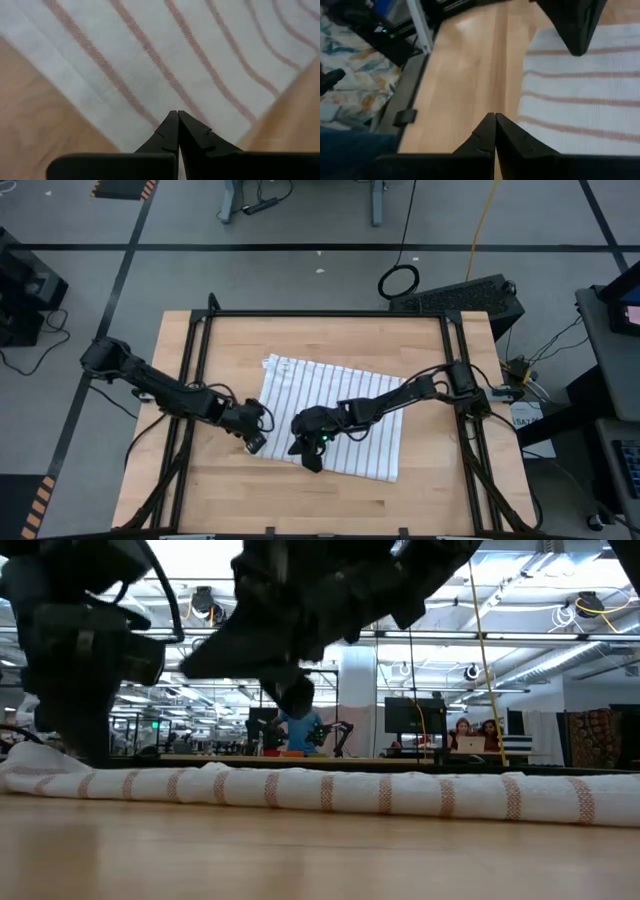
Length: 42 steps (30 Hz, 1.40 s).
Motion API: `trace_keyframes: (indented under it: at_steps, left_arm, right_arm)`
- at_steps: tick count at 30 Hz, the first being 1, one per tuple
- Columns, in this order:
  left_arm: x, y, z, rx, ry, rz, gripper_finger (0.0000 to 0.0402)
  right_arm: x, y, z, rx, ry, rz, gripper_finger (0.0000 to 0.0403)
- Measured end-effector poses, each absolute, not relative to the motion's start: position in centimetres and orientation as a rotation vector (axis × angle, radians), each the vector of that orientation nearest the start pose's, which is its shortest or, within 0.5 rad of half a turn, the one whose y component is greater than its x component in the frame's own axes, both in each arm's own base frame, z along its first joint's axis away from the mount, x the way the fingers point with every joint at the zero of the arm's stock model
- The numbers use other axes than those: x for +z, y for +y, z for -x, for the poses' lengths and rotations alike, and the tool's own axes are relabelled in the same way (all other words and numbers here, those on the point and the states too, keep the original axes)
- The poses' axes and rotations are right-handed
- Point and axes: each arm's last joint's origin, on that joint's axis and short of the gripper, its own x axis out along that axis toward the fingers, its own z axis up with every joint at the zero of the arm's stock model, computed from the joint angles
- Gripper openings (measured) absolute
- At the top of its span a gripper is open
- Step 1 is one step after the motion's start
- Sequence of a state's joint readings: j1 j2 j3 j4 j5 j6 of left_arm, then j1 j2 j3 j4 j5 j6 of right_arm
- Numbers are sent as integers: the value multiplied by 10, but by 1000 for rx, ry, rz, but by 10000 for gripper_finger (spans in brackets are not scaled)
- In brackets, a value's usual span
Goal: Roll towel
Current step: Roll the white towel
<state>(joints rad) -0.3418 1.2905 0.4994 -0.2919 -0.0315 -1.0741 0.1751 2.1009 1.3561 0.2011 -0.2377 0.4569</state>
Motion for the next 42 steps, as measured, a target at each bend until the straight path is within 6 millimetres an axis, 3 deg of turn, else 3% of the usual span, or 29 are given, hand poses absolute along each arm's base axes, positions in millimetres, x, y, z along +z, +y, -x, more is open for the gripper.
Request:
trace_keyframes:
  at_steps: [4,9,25,30,35,39,42]
  left_arm:
    - [127,-63,-197,448,1149,824,8]
    - [124,-62,-201,448,1139,844,8]
    - [142,-41,-191,496,1154,884,8]
    - [152,-38,-178,514,1180,878,8]
    - [174,-42,-182,391,992,984,8]
    - [192,-53,-195,215,777,969,8]
    - [195,-62,-201,156,713,927,8]
  right_arm:
    - [144,89,-452,265,625,-475,0]
    - [124,89,-455,235,658,-553,0]
    - [98,87,-454,138,749,-528,0]
    - [98,88,-454,130,745,-522,0]
    - [102,83,-457,135,708,-546,0]
    - [119,78,-457,198,685,-583,0]
    - [136,72,-455,258,689,-606,0]
